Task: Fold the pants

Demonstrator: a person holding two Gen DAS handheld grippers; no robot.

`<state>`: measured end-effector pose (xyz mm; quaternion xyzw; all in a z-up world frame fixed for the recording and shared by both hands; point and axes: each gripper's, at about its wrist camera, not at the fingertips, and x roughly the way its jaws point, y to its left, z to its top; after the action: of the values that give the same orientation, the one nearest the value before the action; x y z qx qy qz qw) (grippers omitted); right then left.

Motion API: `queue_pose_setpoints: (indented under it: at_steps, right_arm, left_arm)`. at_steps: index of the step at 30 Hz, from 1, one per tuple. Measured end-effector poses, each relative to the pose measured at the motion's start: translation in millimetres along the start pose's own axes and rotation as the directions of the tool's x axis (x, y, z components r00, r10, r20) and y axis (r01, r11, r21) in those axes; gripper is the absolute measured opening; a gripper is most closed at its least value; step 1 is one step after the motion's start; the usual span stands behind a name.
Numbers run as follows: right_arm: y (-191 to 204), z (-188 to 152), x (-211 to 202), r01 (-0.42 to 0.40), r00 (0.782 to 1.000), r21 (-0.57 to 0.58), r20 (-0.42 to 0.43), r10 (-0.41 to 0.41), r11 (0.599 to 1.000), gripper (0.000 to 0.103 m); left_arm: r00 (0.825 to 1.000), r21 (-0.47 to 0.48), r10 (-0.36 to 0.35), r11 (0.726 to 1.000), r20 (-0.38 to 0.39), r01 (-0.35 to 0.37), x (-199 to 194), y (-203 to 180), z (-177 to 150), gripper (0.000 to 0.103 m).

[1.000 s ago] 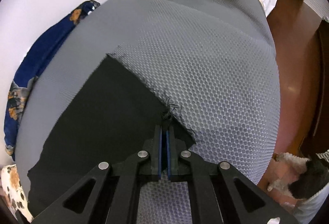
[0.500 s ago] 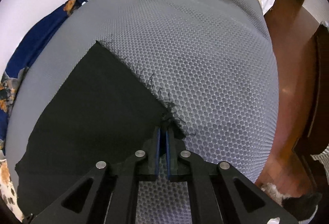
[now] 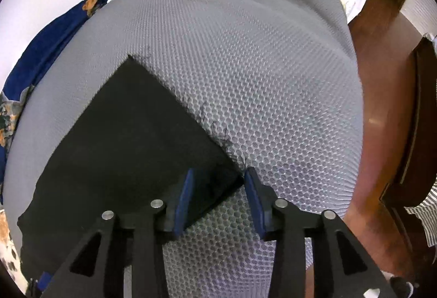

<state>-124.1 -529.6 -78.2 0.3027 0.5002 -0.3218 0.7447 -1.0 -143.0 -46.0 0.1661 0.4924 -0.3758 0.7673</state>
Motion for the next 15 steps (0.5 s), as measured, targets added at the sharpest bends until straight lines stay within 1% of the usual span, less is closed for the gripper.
queue_pose_setpoints:
  at_steps: [2, 4, 6, 8, 10, 11, 13, 14, 15]
  right_arm:
    - [3.9, 3.2, -9.0, 0.018, 0.999, -0.005, 0.026, -0.018, 1.0, 0.037]
    - [13.6, 8.6, -21.6, 0.043, 0.997, -0.032, 0.069, -0.041, 0.999, 0.038]
    - [25.6, 14.2, -34.1, 0.064, 0.992, -0.054, 0.108, -0.058, 0.996, 0.039]
    - [40.0, 18.4, -42.9, 0.062, 0.989, -0.091, 0.136, -0.05, 0.994, 0.039]
    - [64.7, 21.4, -51.5, 0.061, 0.987, -0.158, 0.159, -0.035, 0.985, 0.041]
    - [78.9, 21.4, -53.6, 0.034, 0.987, -0.198, 0.161, -0.001, 0.98, 0.041]
    - [113.9, 18.3, -53.9, -0.063, 0.987, -0.303, 0.12, 0.103, 0.951, 0.041]
    - [132.4, 15.9, -52.0, -0.119, 0.984, -0.356, 0.085, 0.159, 0.927, 0.041]
    - [153.3, 12.0, -49.1, -0.182, 0.975, -0.406, 0.043, 0.217, 0.896, 0.041]
  left_arm:
    - [0.998, -0.044, 0.032, 0.999, 0.055, -0.03, -6.9, 10.0, 4.0, 0.054]
    - [0.995, -0.093, 0.036, 0.995, 0.089, -0.028, -13.6, 23.3, 7.0, 0.055]
    - [0.99, -0.165, 0.041, 0.986, 0.135, -0.018, -23.7, 42.6, 7.7, 0.055]
    - [0.982, -0.248, 0.072, 0.968, 0.174, -0.027, -35.4, 70.1, 6.6, 0.056]
    - [0.974, -0.318, 0.126, 0.946, 0.189, -0.061, -45.0, 98.2, 2.2, 0.056]
    - [0.971, -0.338, 0.152, 0.937, 0.185, -0.083, -47.7, 108.4, -0.5, 0.056]
    - [0.963, -0.374, 0.21, 0.918, 0.17, -0.134, -50.4, 126.7, -6.8, 0.056]
    - [0.957, -0.389, 0.242, 0.906, 0.159, -0.165, -50.7, 135.9, -10.0, 0.056]
    - [0.951, -0.406, 0.276, 0.892, 0.142, -0.198, -50.5, 145.2, -13.5, 0.056]
